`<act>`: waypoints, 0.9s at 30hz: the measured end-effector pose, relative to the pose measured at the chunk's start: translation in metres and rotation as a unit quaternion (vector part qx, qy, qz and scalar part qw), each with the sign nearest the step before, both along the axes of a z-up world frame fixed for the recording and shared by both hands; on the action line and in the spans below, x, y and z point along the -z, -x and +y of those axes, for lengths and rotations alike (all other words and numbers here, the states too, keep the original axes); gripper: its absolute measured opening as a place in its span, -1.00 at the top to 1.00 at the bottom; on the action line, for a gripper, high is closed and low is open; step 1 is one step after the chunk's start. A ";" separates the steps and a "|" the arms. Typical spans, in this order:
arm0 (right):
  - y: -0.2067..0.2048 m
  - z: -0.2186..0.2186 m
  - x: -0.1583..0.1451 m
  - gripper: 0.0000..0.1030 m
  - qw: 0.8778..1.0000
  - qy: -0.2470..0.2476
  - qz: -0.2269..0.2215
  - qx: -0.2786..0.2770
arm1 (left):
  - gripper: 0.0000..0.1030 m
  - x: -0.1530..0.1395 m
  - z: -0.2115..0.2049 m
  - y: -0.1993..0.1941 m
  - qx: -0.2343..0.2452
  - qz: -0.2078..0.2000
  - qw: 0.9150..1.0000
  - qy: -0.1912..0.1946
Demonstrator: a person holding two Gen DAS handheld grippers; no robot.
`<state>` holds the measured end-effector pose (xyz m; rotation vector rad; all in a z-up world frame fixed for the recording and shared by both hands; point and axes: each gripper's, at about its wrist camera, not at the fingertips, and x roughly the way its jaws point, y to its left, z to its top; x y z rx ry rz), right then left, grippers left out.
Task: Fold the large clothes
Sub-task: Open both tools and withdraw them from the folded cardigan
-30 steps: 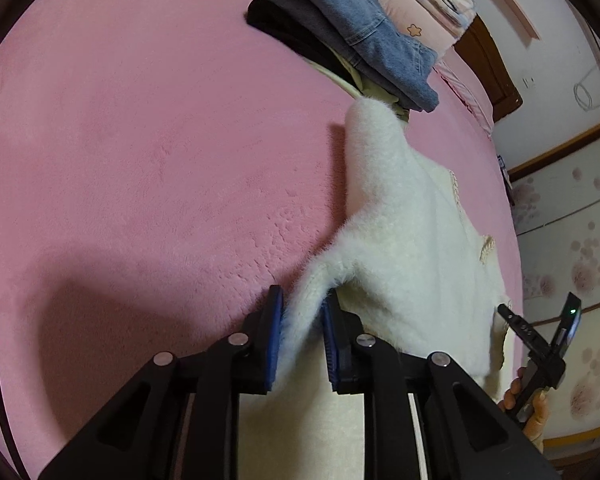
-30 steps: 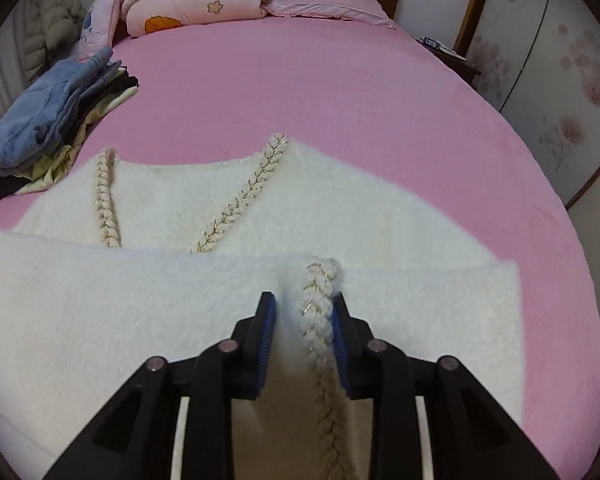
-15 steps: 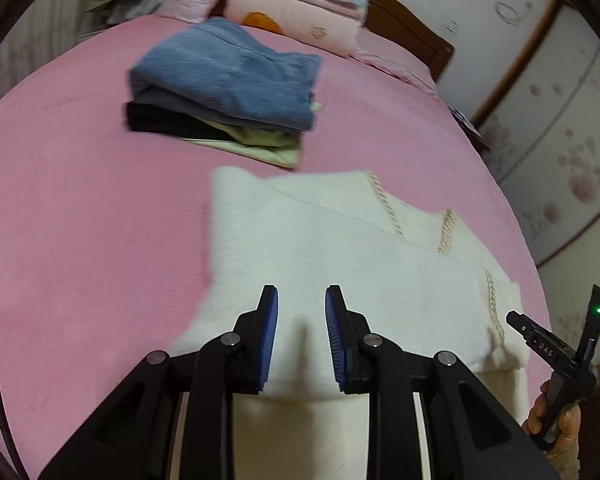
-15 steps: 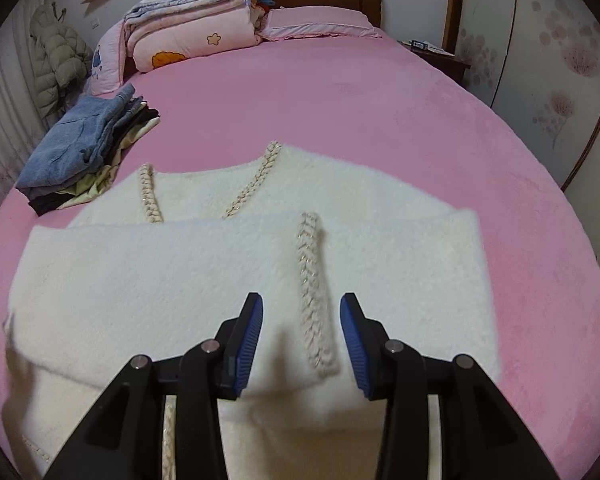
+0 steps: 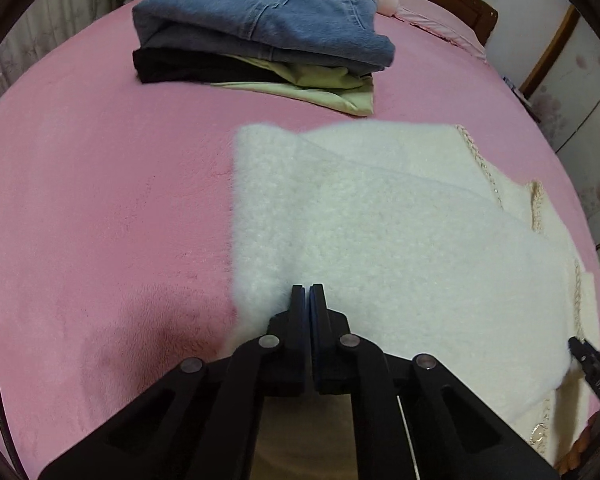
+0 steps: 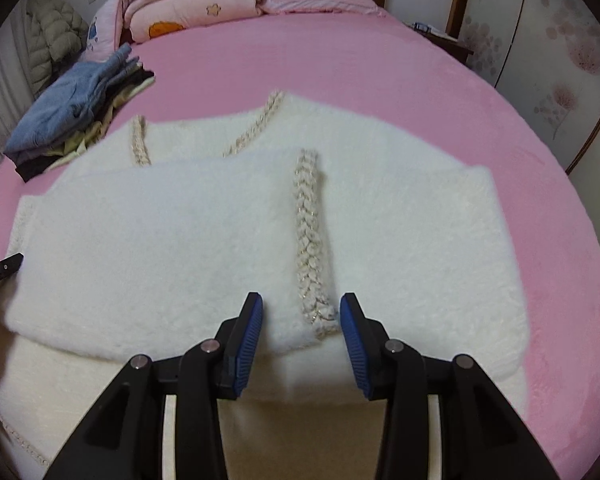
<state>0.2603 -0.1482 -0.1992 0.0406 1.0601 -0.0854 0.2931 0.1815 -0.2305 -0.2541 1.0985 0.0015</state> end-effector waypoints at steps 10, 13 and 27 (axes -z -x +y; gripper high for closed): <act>0.000 -0.006 -0.039 0.21 0.999 -0.016 -0.042 -0.005 | 0.74 -0.051 -0.016 -0.002 0.006 -0.061 0.998 -0.018; -0.020 0.001 -0.043 0.21 0.999 -0.014 -0.050 -0.008 | 0.67 -0.049 -0.028 -0.016 0.004 -0.067 0.998 -0.017; -0.073 -0.027 0.011 0.04 0.998 -0.047 -0.007 0.040 | 0.68 0.000 -0.015 -0.051 -0.001 -0.039 0.998 -0.054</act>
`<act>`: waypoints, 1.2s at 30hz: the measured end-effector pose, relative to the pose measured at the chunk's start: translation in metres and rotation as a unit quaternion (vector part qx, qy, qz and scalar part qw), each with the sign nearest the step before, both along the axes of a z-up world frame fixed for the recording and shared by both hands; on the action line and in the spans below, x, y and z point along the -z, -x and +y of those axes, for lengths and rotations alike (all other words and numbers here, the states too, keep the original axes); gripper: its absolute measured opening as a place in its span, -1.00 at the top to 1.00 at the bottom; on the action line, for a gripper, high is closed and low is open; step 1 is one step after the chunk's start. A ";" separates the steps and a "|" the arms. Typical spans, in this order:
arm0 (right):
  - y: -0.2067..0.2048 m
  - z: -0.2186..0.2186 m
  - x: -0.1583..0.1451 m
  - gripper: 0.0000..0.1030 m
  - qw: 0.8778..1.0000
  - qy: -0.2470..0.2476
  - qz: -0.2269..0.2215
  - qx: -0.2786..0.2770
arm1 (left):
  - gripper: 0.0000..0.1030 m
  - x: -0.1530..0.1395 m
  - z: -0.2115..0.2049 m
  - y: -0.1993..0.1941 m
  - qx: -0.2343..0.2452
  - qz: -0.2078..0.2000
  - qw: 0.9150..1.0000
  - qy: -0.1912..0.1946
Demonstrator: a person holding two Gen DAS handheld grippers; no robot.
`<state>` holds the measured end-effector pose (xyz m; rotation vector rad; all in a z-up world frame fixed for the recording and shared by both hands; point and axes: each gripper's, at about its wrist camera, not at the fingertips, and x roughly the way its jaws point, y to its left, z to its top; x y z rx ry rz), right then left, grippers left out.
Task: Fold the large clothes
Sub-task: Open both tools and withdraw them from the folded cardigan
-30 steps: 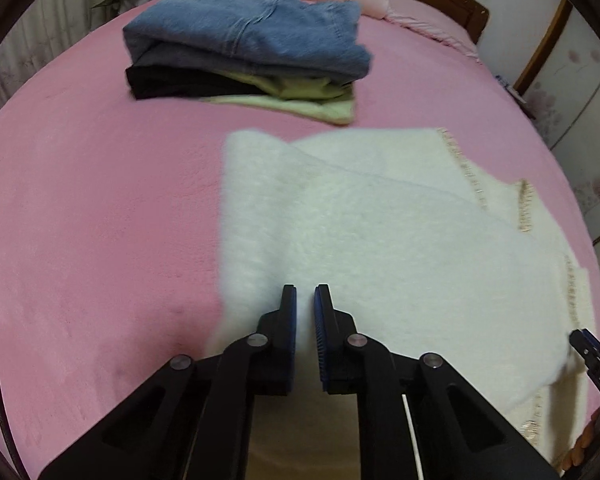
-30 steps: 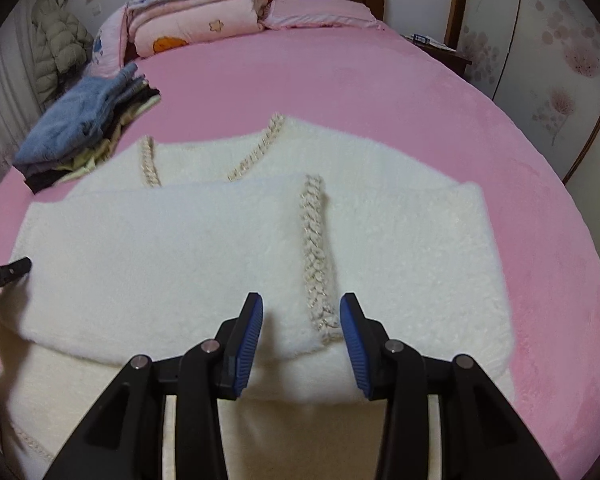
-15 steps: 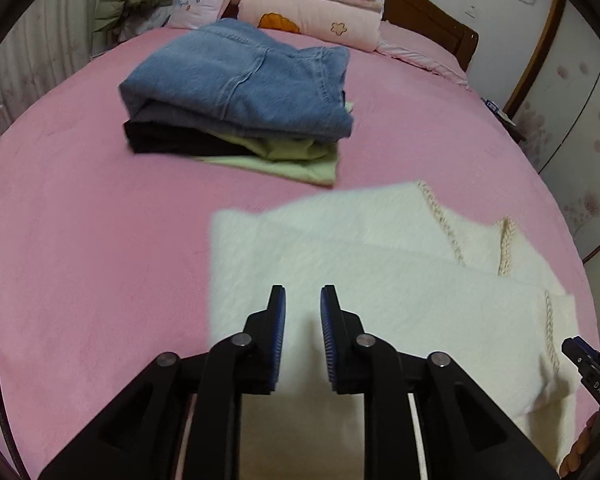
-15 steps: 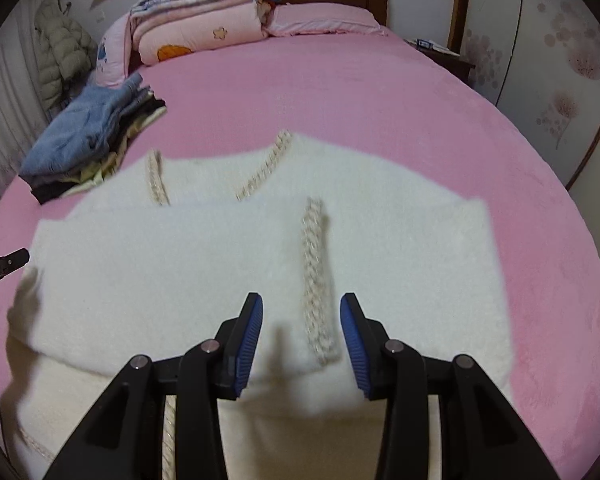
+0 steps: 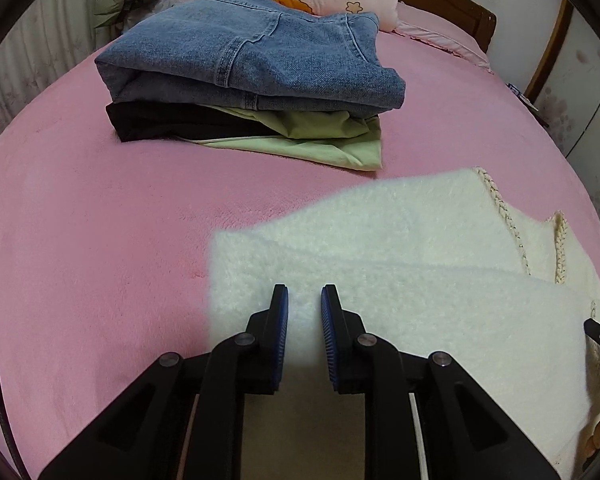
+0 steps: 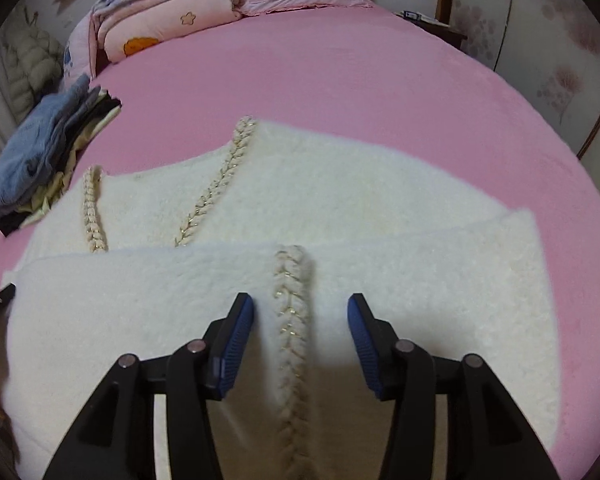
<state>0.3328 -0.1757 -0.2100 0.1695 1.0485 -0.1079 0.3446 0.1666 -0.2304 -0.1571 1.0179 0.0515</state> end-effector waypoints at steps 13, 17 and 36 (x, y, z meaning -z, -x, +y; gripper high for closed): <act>0.089 -0.009 -0.070 0.01 0.998 -0.051 -0.028 0.007 | -0.28 -0.092 -0.006 0.067 0.022 -0.024 0.999 -0.013; 0.128 -0.006 -0.110 0.01 0.997 -0.050 -0.053 -0.003 | -0.51 -0.143 -0.002 0.114 0.025 -0.056 0.998 -0.022; 0.275 0.024 -0.205 -0.10 0.989 -0.016 -0.141 -0.047 | -0.73 -0.218 0.006 0.300 0.008 -0.106 0.994 -0.001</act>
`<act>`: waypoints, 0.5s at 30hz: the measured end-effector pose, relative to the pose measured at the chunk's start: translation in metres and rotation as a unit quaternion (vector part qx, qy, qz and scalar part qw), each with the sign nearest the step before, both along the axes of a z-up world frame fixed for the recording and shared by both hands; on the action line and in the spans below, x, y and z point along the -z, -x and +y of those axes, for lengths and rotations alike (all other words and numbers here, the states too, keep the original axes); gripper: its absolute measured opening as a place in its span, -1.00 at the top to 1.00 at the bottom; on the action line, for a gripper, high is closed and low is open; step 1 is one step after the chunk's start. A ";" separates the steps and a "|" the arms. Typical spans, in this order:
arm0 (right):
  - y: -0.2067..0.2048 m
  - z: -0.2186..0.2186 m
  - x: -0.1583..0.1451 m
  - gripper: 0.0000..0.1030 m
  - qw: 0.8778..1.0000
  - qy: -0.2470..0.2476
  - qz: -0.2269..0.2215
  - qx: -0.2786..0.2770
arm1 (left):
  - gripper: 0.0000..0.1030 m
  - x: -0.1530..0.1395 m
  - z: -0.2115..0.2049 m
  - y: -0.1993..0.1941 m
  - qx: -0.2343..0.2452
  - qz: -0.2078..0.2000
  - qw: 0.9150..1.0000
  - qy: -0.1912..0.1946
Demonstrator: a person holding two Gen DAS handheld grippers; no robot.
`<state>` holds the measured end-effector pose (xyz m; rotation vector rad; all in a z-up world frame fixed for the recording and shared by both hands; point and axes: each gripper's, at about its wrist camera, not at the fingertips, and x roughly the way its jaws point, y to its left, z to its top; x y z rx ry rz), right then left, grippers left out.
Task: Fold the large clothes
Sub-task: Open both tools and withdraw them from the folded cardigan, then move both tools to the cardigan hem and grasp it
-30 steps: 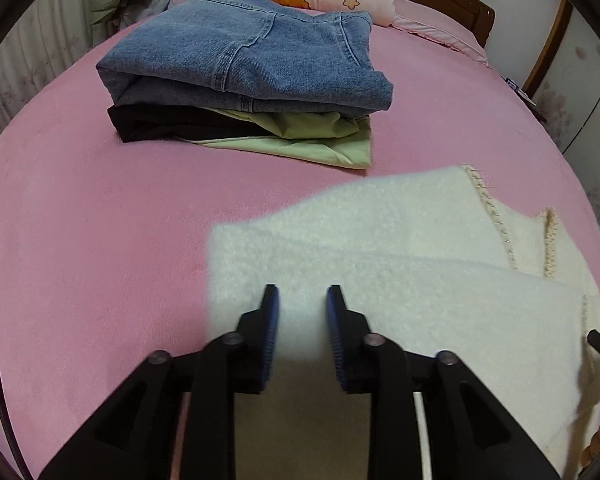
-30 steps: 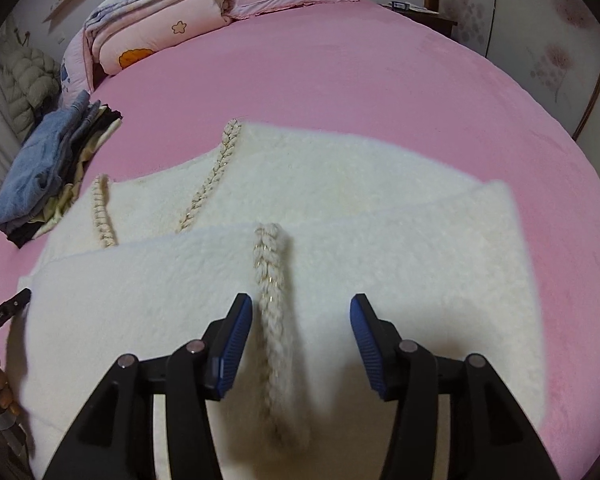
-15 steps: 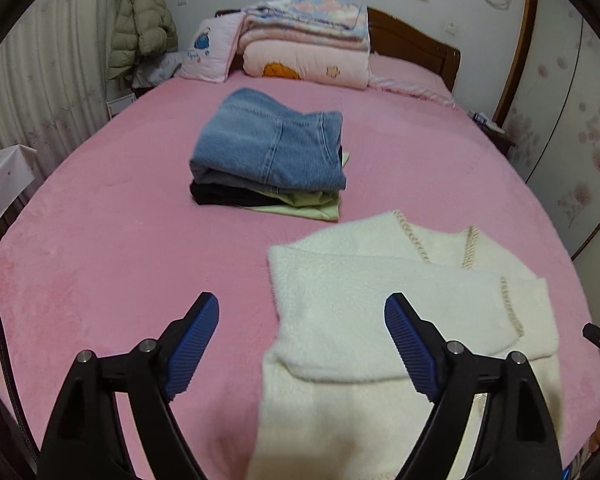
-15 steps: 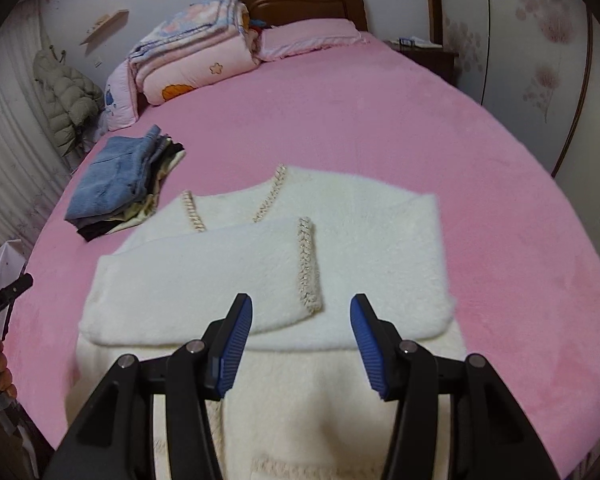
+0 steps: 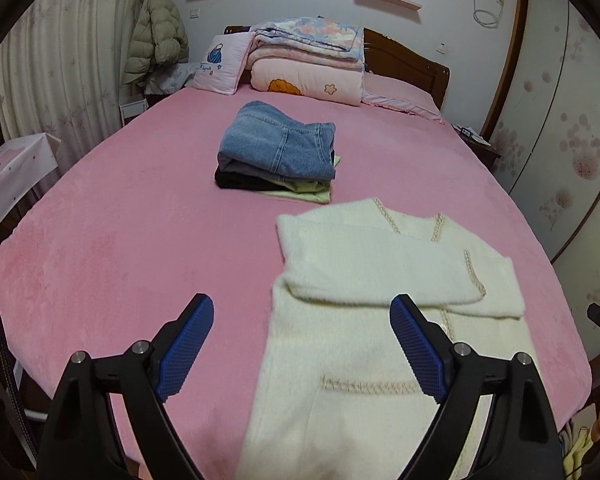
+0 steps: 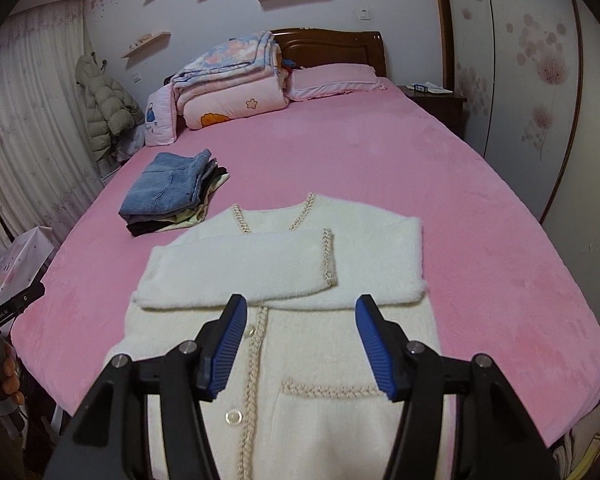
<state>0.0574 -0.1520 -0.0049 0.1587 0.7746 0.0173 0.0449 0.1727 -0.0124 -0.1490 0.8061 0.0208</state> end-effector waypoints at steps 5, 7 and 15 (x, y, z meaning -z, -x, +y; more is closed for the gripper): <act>0.030 0.001 0.001 -0.10 1.000 0.002 -0.006 0.002 | -0.73 0.004 -0.001 0.025 -0.002 0.008 1.000 -0.008; 0.040 0.001 0.000 -0.10 1.000 -0.001 -0.011 0.002 | -0.73 0.001 -0.002 0.033 -0.002 0.006 1.000 -0.008; 0.077 0.002 -0.002 -0.16 0.999 -0.011 -0.041 0.006 | -0.74 -0.006 -0.017 0.058 0.009 -0.015 1.000 -0.014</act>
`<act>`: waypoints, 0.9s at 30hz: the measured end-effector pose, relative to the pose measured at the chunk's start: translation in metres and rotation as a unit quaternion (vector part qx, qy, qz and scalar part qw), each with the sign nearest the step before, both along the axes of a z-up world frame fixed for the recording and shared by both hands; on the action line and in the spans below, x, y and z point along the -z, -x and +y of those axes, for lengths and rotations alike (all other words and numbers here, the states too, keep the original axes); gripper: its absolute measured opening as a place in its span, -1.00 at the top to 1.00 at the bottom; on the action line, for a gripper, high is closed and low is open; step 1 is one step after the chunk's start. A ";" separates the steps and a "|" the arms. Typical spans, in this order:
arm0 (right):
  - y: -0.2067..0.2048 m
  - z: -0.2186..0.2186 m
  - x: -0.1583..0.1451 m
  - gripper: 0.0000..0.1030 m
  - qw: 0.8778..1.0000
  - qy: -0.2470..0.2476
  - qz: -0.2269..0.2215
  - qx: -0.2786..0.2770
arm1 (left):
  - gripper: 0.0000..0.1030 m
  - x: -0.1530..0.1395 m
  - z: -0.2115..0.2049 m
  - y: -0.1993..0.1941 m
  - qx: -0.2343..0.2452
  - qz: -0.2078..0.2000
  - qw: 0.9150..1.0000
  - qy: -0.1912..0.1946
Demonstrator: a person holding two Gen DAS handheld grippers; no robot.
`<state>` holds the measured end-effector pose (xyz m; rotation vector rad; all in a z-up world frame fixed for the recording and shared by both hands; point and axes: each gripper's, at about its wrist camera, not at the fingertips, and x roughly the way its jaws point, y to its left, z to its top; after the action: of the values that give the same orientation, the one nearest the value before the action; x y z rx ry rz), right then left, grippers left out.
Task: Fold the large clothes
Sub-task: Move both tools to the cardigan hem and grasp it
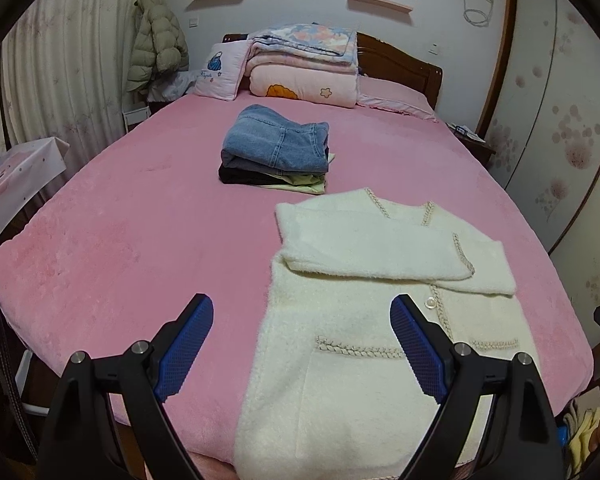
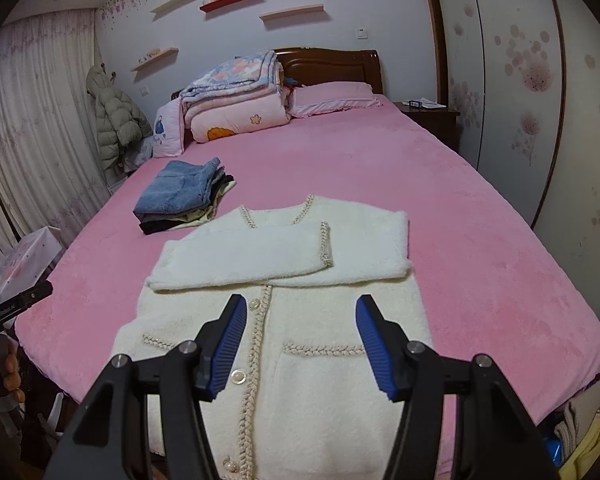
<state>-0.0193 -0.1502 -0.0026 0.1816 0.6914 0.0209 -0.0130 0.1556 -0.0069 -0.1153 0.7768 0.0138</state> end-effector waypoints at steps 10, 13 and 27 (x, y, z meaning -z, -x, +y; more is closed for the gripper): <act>0.025 -0.005 0.053 -0.30 1.000 0.010 0.011 -0.011 | -0.74 0.075 -0.004 0.023 0.044 0.042 0.998 -0.009; 0.028 -0.012 0.080 -0.30 0.999 0.011 0.040 -0.009 | -0.74 0.106 0.000 0.029 0.069 0.067 0.995 -0.030; 0.058 -0.083 0.174 -0.30 0.987 0.005 0.157 0.030 | -0.74 0.202 0.070 0.031 0.049 0.173 0.981 0.065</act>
<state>-0.0776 -0.2333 -0.1771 0.1980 1.0009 -0.0697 -0.0442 0.2252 -0.2092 -0.2024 1.1312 -0.1138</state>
